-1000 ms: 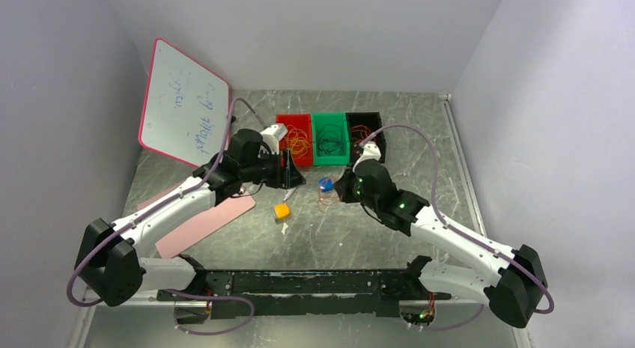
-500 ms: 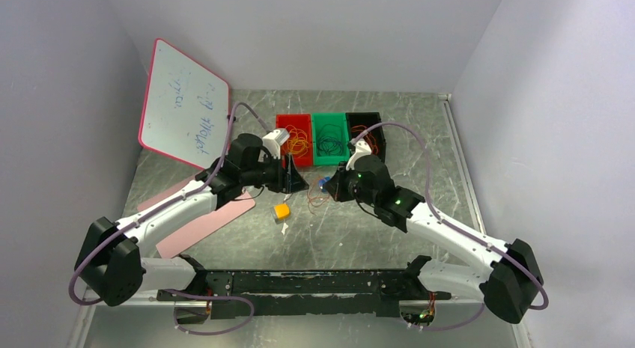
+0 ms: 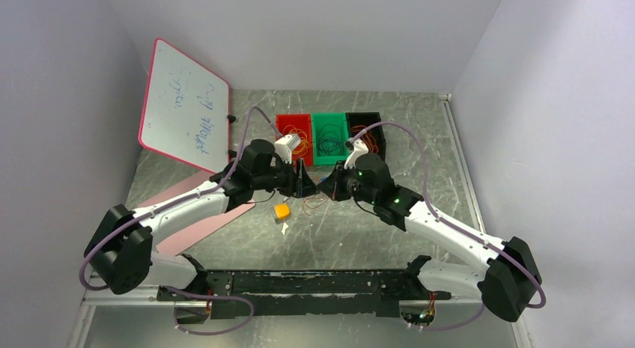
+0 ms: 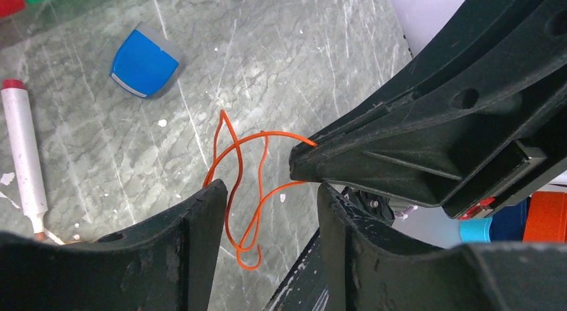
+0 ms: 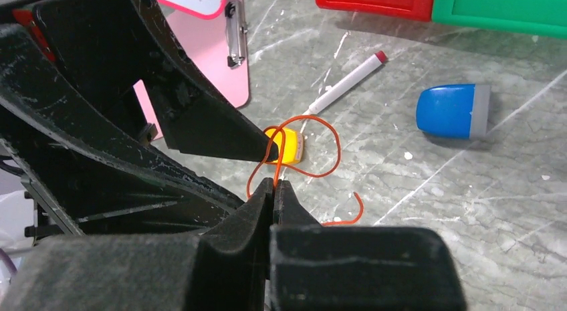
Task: Untangle the cables
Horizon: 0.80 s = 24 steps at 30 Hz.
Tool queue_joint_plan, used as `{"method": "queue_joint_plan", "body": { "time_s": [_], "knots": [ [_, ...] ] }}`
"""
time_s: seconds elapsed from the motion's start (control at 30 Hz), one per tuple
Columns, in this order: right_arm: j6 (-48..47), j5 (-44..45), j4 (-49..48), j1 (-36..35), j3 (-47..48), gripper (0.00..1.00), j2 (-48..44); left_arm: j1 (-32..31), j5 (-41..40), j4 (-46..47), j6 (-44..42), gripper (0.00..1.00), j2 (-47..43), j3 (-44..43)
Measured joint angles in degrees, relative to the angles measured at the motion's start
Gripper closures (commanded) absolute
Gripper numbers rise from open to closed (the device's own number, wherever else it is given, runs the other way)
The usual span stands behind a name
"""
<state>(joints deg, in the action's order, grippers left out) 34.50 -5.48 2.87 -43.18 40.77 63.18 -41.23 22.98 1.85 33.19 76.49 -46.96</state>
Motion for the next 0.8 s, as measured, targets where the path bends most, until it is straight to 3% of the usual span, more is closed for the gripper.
{"method": "queue_joint_plan", "body": {
  "time_s": [0.27, 0.8],
  "knots": [
    [2.58, -1.95, -2.16, 0.33, -0.50, 1.00, -1.60, -1.27, -1.31, 1.16, 0.57, 0.68, 3.48, 1.09],
    [2.73, -2.23, -2.67, 0.20, 0.66, 1.00, -7.87, -1.31, -5.84, 1.25, 1.88, 0.90, 7.56, 5.33]
  ]
}}
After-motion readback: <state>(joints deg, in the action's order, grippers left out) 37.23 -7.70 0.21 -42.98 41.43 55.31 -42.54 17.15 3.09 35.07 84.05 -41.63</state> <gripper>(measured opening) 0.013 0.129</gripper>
